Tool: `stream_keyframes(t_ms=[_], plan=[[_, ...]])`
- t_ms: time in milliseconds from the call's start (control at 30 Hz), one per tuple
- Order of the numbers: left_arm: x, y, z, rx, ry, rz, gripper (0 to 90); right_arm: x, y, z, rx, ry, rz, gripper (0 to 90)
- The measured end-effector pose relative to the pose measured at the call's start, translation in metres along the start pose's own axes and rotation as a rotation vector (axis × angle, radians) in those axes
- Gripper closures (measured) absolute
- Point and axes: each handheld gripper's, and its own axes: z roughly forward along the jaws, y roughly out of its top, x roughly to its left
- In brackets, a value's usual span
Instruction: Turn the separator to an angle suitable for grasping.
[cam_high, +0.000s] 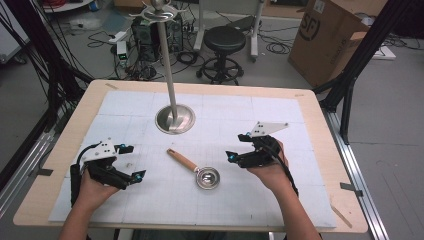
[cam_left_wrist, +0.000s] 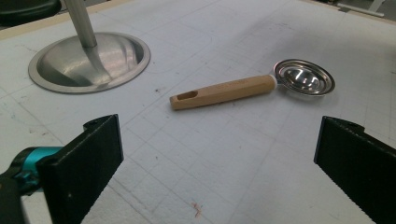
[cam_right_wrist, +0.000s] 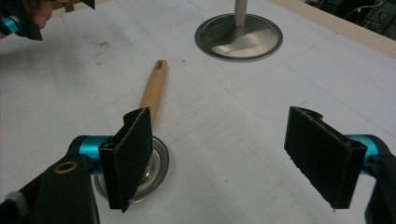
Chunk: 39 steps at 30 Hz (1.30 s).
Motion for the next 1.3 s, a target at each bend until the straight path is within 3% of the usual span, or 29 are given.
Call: stream_keyframes(t_ms=[800, 1300], plan=[[0.005, 0.0, 0.002, -0.005, -0.003, -0.006, 1.9, 0.023, 0.023, 0.064, 0.17, 0.086, -0.027, 32.8], [0.005, 0.0, 0.003, 0.007, -0.006, -0.005, 1.9, 0.03, 0.027, 0.088, 0.242, 0.125, -0.037, 35.3]])
